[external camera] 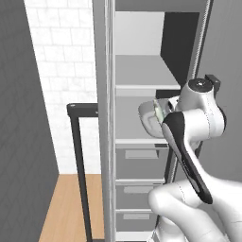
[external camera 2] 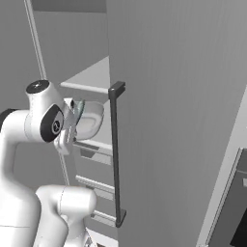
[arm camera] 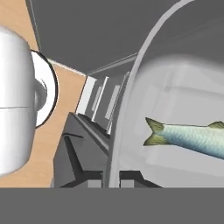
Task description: Take the meat container that has the fish and place it on the second highest rack of the freezer. Then take the vegetable container that has the carrot and lemon wedge and place it on the highest rack of the freezer.
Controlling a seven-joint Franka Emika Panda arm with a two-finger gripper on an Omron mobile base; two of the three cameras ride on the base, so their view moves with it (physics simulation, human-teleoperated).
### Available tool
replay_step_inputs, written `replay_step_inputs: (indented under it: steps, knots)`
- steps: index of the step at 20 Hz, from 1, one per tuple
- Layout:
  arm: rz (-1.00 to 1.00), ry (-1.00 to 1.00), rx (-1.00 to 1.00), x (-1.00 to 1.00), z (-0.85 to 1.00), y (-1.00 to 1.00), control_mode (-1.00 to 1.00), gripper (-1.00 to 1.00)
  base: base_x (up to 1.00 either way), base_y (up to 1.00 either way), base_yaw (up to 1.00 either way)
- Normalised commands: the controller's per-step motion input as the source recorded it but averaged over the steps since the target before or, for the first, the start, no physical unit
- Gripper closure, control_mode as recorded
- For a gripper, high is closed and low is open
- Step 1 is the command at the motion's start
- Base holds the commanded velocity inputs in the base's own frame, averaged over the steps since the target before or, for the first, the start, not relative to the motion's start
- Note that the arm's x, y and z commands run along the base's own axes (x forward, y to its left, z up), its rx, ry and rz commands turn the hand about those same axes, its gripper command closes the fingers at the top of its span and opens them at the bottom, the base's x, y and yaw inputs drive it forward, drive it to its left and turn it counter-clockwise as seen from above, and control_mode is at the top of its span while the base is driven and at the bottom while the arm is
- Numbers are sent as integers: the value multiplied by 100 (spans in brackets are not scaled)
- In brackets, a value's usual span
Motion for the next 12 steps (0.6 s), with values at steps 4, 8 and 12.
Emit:
replay_step_inputs:
  steps: [4, 8, 12]
  knots:
    - [-10, 0, 4, 76, -29, 2, -100, 100, 0, 0, 0]
    - [-1, 0, 5, 87, -40, -2, -100, 100, 0, 0, 0]
    - [0, 0, 0, 65, -78, 0, -100, 100, 0, 0, 0]
